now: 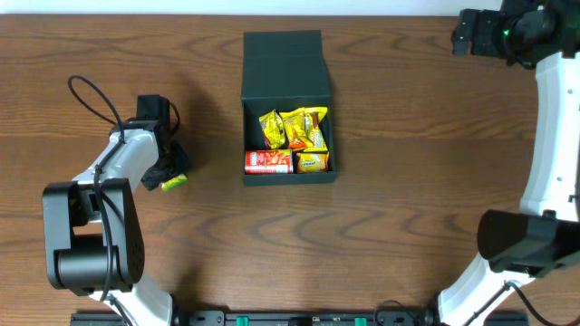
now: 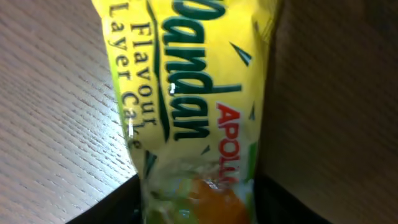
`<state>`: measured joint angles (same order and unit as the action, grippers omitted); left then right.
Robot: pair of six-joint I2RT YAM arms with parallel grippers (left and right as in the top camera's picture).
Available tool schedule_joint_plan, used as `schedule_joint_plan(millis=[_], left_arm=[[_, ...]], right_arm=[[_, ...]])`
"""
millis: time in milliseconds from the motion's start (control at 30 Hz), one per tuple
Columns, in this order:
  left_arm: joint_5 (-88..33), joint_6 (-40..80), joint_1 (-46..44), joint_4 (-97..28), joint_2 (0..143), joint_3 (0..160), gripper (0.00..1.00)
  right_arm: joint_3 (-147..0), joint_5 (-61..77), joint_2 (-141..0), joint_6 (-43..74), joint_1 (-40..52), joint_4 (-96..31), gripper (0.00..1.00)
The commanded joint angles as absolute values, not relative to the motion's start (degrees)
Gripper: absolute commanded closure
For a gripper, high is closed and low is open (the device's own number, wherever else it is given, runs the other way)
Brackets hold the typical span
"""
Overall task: Pack container
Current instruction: 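Move the left gripper to the green Apollo Pandan snack and grasp it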
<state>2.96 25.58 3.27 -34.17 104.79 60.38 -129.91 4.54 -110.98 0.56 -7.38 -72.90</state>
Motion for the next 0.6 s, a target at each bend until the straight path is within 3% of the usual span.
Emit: schedule_joint_plan(millis=[0,200,300,367,433,567], left_arm=[[3.5,25.3,3.4,-34.6,106.4,60.2,0.50],[3.5,24.7,3.4,-36.1,106.4,62.1,0.60],[3.5,22.7,3.4,-38.5,106.3,65.4,0.59],[3.5,21.6,3.4,-41.3,106.3,69.3,0.60],[3.4,21.1,3.3,-44.2,106.1,73.6,0.68],[3.4,20.2,2.9,-48.8,106.0,82.2,0.71]], right_arm=[[-130.0,5.0,-110.8,-0.3,-7.9,-72.9,0.01],[-130.0,6.5,-110.8,-0.3,-7.9,-72.8,0.01],[-130.0,7.1,-110.8,-0.3,-7.8,-72.6,0.01],[-130.0,7.1,-110.9,-0.3,-7.9,-72.5,0.01],[-130.0,7.1,-110.8,-0.3,-7.9,-72.4,0.01],[-130.0,7.1,-110.9,-0.3,-7.9,-72.4,0.01]])
